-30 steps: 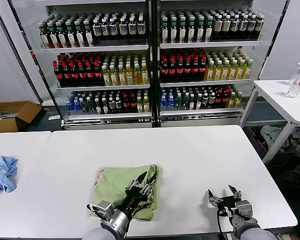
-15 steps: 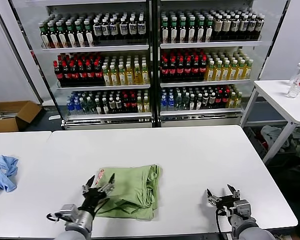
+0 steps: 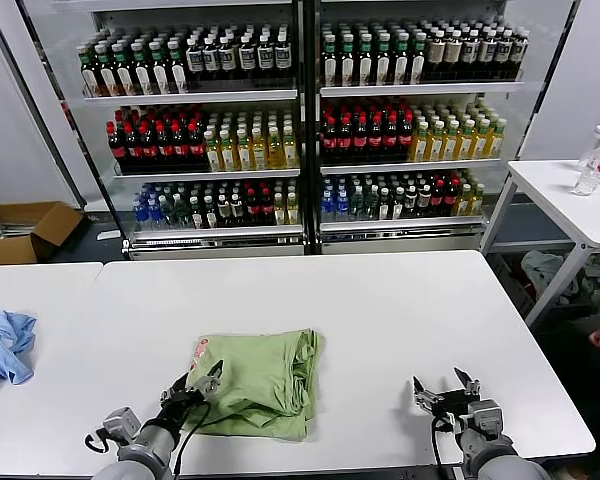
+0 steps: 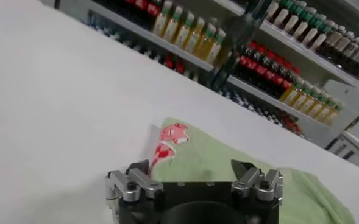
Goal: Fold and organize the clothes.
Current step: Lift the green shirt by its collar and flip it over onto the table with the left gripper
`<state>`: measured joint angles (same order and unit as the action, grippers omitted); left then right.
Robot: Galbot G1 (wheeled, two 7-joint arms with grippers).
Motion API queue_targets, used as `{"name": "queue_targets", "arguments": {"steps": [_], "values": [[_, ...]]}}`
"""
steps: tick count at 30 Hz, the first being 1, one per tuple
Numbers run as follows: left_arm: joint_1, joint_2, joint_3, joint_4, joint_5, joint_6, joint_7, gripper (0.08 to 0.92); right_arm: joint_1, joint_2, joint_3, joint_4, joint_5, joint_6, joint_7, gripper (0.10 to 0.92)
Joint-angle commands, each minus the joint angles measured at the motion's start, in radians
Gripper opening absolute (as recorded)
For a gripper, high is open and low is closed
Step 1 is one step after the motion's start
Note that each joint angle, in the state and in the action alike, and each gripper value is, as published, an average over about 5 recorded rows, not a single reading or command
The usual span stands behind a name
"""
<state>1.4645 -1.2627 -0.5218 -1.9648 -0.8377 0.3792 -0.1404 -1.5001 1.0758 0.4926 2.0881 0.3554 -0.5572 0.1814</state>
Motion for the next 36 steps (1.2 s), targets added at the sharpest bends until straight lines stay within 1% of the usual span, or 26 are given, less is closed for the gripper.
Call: {"name": "queue_targets", "arguments": {"steps": [1,5,12,19,25,27,29,33,36], "values": [[-0.032,0.0,-0.006,0.061,-0.047,0.026,0.091,0.819,-0.02,0.001,0.023,0.019,0.0,-0.001,0.001,0.823],[-0.035,-0.01,-0.01,0.072,-0.098,0.009,0.102,0.758,-0.032,0.002,0.037,0.033,0.001,-0.003,0.001,0.823],[-0.039,-0.03,-0.028,0.096,-0.225,0.004,0.109,0.554,-0.045,0.005,0.05,0.046,0.002,-0.005,0.002,0.823],[-0.05,-0.054,-0.027,0.091,-0.303,0.004,0.106,0.372,-0.066,-0.01,0.059,0.056,0.001,-0.003,0.001,0.823],[-0.038,-0.063,-0.073,0.082,-0.408,0.005,0.107,0.198,-0.062,-0.017,0.063,0.063,0.004,-0.004,0.001,0.823],[-0.027,-0.061,-0.103,0.074,-0.444,0.005,0.105,0.141,-0.062,-0.014,0.063,0.064,0.004,-0.004,0.0,0.823],[-0.015,-0.056,-0.148,0.06,-0.476,0.007,0.103,0.104,-0.062,-0.012,0.063,0.063,0.004,-0.002,-0.001,0.823],[0.004,-0.018,-0.302,0.013,-0.553,0.018,0.087,0.09,-0.053,-0.013,0.059,0.052,0.009,0.004,-0.004,0.823],[0.005,0.053,-0.463,-0.023,-0.617,0.028,0.06,0.09,-0.034,-0.015,0.047,0.042,0.014,0.009,-0.006,0.823]]}}
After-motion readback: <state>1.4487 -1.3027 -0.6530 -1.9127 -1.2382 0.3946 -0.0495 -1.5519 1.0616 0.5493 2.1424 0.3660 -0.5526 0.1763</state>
